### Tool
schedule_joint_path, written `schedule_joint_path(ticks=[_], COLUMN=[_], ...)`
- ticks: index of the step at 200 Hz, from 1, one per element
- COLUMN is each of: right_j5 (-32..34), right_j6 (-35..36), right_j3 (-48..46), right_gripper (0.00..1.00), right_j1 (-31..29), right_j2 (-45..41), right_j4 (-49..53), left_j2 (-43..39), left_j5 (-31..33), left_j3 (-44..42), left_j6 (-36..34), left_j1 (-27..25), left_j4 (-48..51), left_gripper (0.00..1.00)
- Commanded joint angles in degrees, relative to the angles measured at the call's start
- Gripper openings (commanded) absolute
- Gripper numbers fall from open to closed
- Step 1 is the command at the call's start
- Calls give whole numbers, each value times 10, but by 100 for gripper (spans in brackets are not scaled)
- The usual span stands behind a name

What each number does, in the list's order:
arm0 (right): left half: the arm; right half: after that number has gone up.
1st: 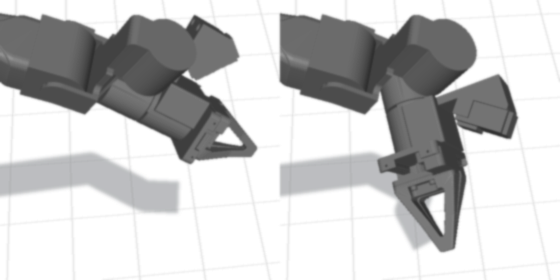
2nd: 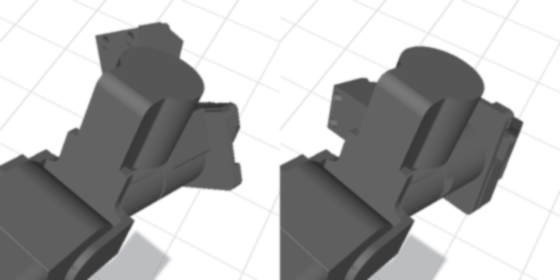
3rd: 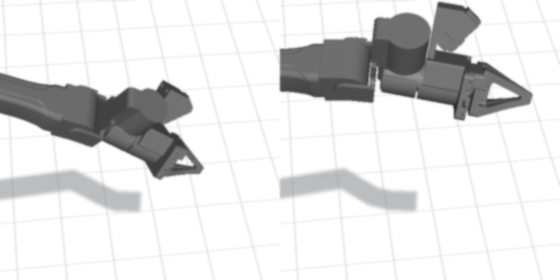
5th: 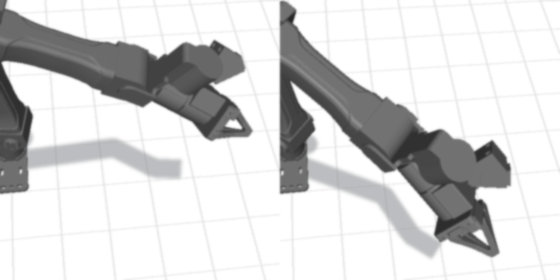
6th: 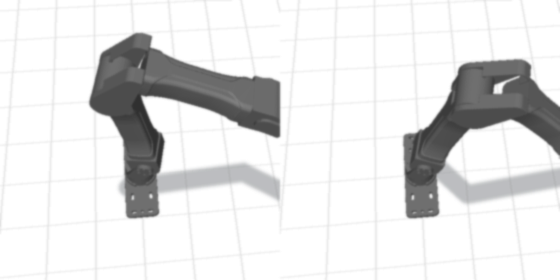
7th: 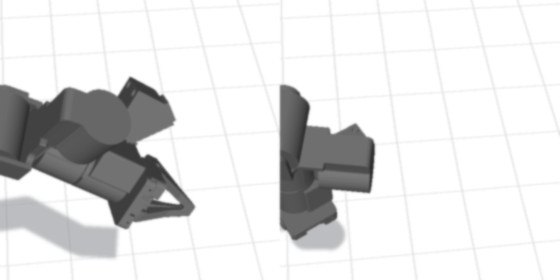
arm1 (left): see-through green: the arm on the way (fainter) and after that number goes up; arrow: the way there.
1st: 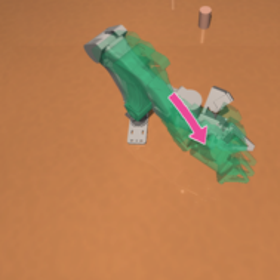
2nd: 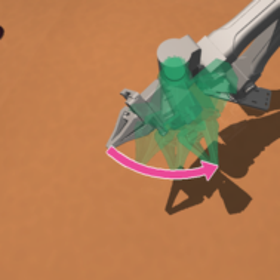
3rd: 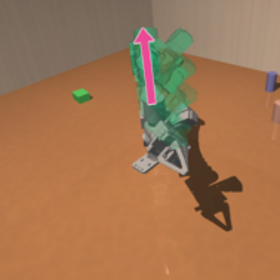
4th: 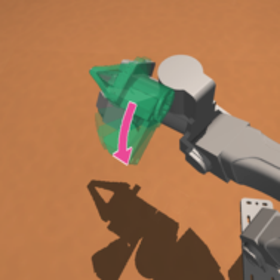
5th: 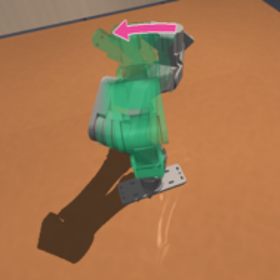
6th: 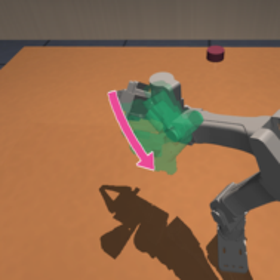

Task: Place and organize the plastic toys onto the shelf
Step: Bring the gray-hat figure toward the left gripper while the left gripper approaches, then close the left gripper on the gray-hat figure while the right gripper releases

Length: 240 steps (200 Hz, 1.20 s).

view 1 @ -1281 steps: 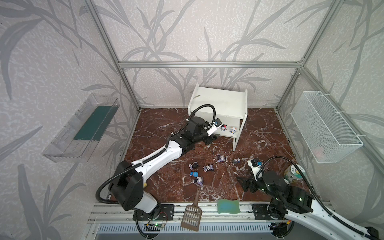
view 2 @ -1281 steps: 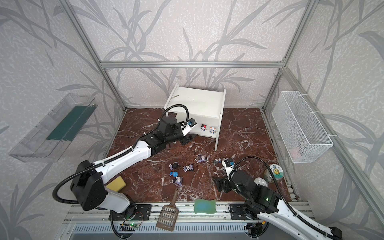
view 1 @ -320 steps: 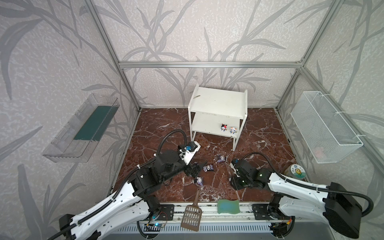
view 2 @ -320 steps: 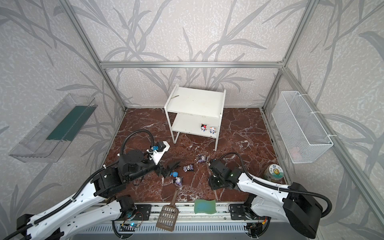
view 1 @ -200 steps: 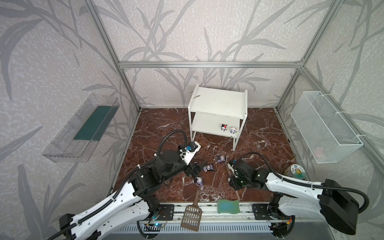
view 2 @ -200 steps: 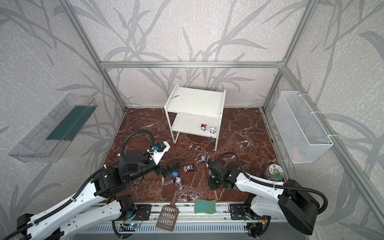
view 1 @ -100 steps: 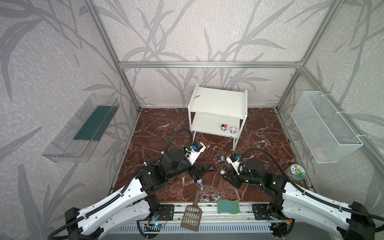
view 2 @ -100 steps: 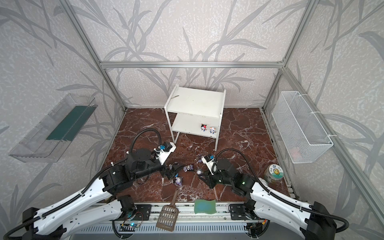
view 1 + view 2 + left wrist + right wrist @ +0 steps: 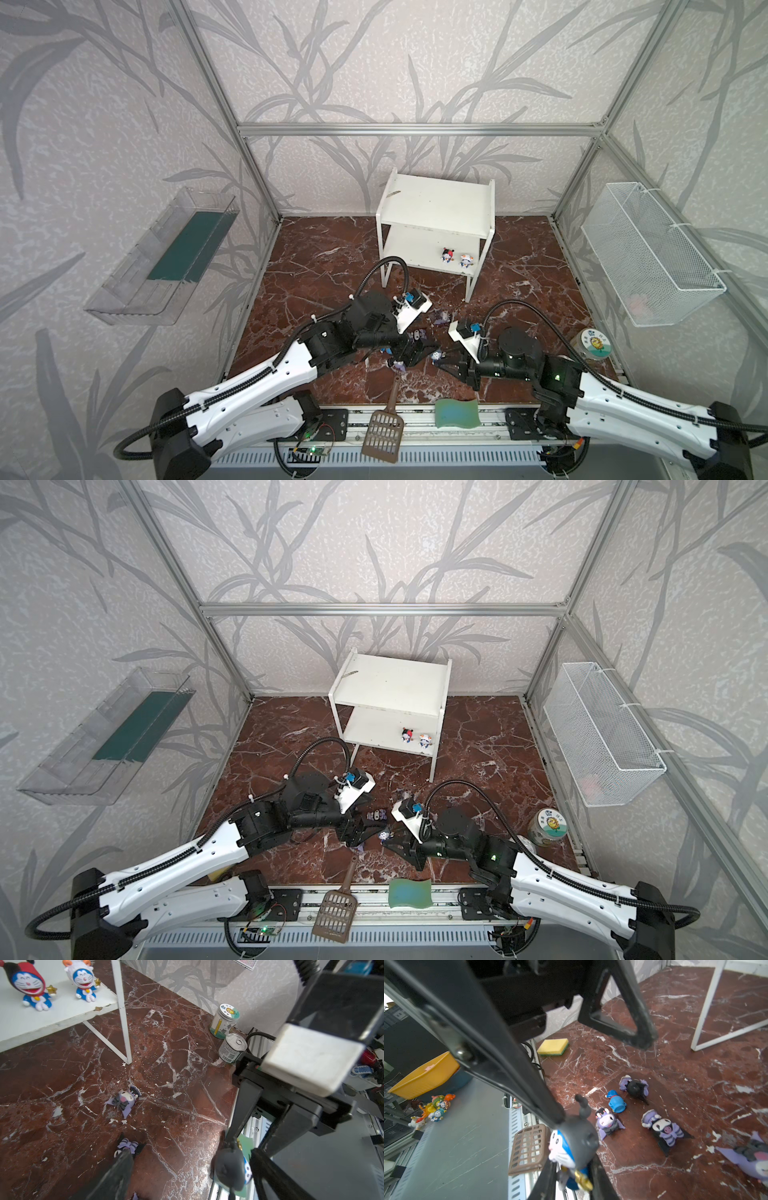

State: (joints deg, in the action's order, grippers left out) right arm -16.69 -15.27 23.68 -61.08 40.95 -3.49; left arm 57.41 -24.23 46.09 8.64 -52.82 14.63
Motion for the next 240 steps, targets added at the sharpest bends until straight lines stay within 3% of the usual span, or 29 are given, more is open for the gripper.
schedule_joint_path(ticks=[1, 43, 88, 120, 154, 194, 240], right_j5=[36, 84, 118, 125, 142, 168, 187], right_j6=[25, 33, 37, 39, 37, 39, 39], right_j3=[24, 25, 26, 29, 30, 26, 25], right_gripper=[16, 16, 16, 16, 16, 15, 15], right_j1=[-14, -21, -27, -33, -42, -56, -64], right_j2=[-11, -21, -29, -27, -22, -21, -19], right_j4=[-21, -25, -35, -41, -44, -56, -58], left_j2=[12, 21, 24, 27, 28, 35, 35], left_j5=[-52, -88, -85, -81, -78, -84, -79], left_j3=[33, 41, 41, 42, 39, 39, 42], left_j6=[8, 14, 14, 11, 15, 18, 15], left_j1=[-2, -2, -2, -2, -2, -2, -2], left_j4=[4, 6, 2, 2, -10, -16, -14], left_gripper=[85, 75, 62, 60, 52, 51, 38])
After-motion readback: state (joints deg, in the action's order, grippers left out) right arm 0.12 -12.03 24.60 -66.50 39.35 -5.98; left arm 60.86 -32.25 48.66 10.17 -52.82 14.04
